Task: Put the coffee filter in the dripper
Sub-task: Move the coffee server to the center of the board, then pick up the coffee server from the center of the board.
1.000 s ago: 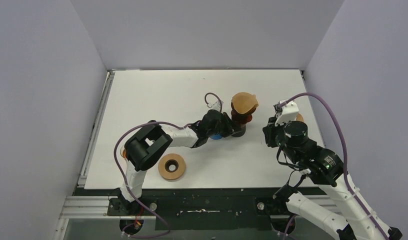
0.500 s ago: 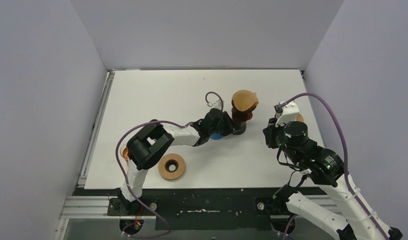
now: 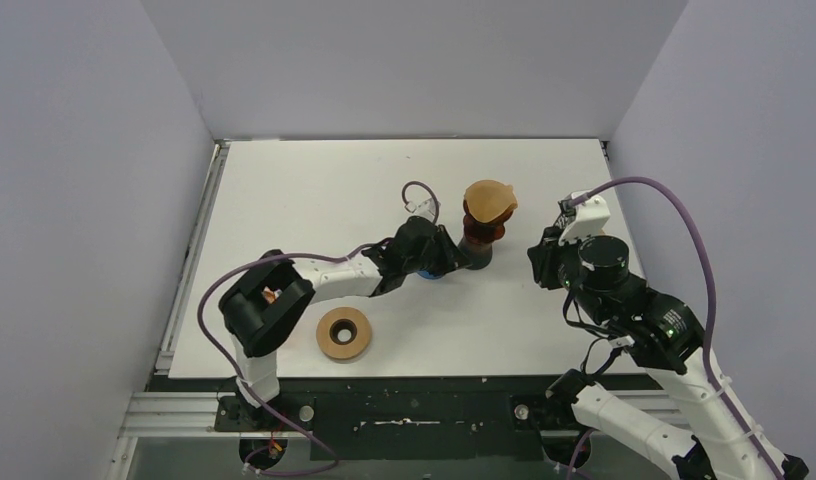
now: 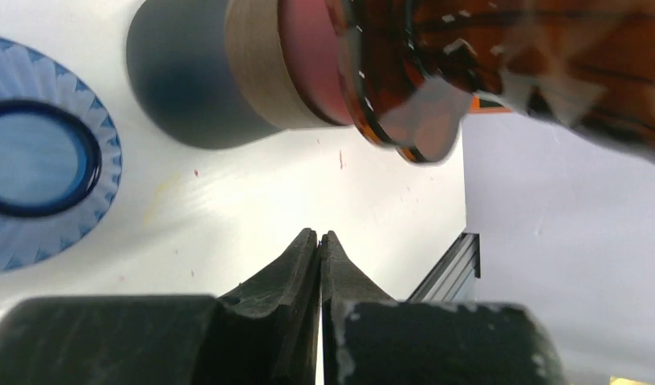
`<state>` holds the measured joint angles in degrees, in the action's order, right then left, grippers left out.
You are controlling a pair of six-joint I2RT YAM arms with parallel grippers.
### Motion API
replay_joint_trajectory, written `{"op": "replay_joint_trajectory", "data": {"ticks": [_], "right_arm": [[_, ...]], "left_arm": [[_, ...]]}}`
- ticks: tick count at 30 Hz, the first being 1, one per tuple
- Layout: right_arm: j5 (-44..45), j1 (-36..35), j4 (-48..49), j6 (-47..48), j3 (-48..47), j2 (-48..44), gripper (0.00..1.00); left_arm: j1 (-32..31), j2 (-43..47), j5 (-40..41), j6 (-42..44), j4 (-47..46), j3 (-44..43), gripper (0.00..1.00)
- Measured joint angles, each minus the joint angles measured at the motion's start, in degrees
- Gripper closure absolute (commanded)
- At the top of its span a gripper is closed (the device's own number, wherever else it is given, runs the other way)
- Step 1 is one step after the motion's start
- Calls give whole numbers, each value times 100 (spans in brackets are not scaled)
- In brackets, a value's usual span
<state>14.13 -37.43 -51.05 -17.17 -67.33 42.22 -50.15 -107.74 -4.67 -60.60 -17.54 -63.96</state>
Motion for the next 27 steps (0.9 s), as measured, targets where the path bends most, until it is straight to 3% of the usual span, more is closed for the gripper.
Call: {"op": "replay_joint_trajectory", "data": {"ticks": [15,17,20,27], "right_arm": [[-155,0,304,31,-179,798,70],[-173,0,358,44,-179,894,63],[-195,0,468,74,-179,970,61],[-264,28,817,116,-133,1224,45]], "left_arm": [[111,2210,127,1357,1888,304,64],[216,2500,164,1598,2260,310,56],[442,2957,284,1937,2844,321,51],[1294,3943,643,2601,4081,315,45]]}}
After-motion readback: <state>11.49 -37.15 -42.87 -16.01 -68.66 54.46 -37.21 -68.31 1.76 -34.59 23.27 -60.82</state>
